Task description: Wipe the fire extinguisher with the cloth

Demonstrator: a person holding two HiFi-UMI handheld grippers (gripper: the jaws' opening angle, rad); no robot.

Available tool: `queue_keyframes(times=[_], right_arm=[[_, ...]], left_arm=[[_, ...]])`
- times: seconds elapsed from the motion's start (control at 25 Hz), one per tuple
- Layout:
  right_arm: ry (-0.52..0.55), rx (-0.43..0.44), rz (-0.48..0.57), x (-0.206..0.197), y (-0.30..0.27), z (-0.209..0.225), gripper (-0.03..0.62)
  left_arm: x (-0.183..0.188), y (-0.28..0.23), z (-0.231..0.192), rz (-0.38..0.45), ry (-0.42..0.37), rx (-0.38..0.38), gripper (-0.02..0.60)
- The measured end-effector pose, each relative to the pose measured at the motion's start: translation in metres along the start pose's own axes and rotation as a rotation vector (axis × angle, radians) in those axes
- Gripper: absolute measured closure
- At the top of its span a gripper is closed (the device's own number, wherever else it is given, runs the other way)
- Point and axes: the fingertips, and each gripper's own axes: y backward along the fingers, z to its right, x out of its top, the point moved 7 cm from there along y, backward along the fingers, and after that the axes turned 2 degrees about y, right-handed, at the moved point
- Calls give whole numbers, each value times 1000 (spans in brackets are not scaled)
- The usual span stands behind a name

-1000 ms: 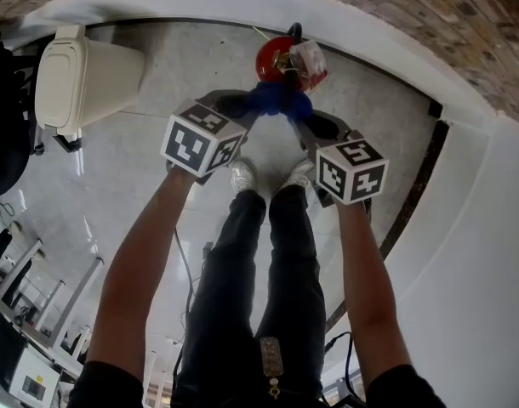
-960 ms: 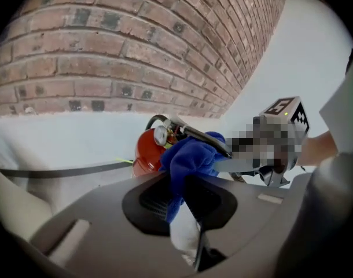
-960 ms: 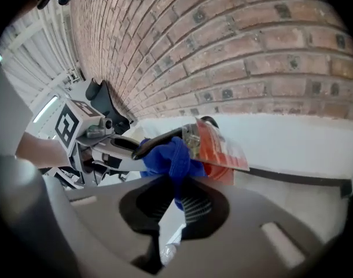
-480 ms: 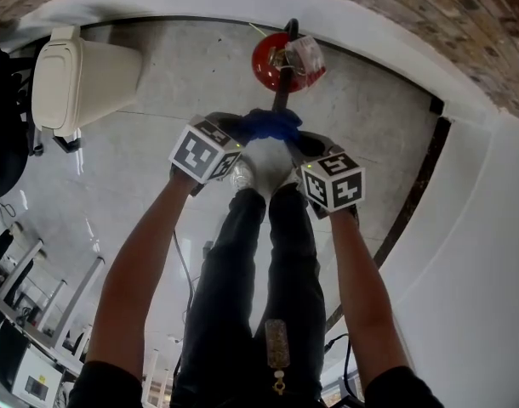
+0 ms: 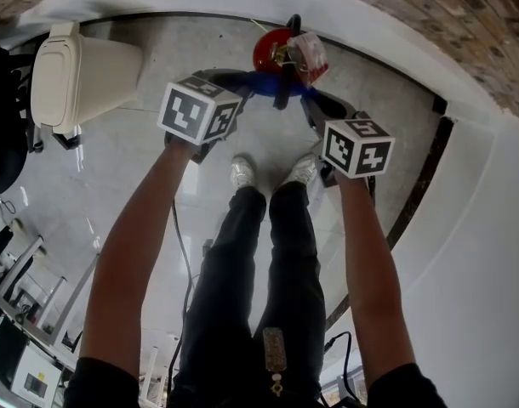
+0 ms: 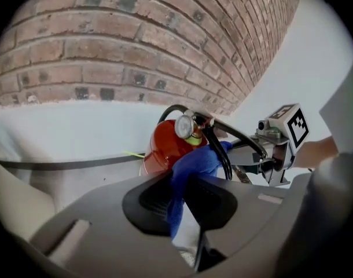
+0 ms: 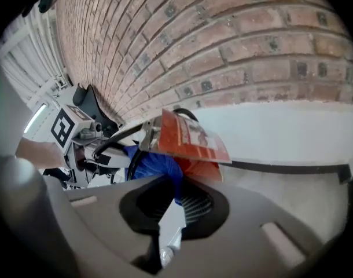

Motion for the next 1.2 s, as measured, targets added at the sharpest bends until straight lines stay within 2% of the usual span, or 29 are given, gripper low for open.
queue_keyframes(times=[0.2,0.4,0.6,0.68,0.88,1.2], right_arm=[[46,-35,74,30,7,6,571],[114,-60,43,39,-7,16,571],[162,-80,36,50,-11,29,571],[183,-84,32,55,-14,31,571],[192,-64,2,48,-12,26,571],[162,37,-74,27,-11,-4,571]], left_arm=[[31,8,-3,15,-65,1,528],[37,-2,-7,-48,-62,30,528],[28,-4,2,-114,-47,-50,528],[26,-6,5,-125,-56,-58,528],[36,-4,-7,-108,-59,-11,528],[51,-3,-30,-117,-115,105,528]])
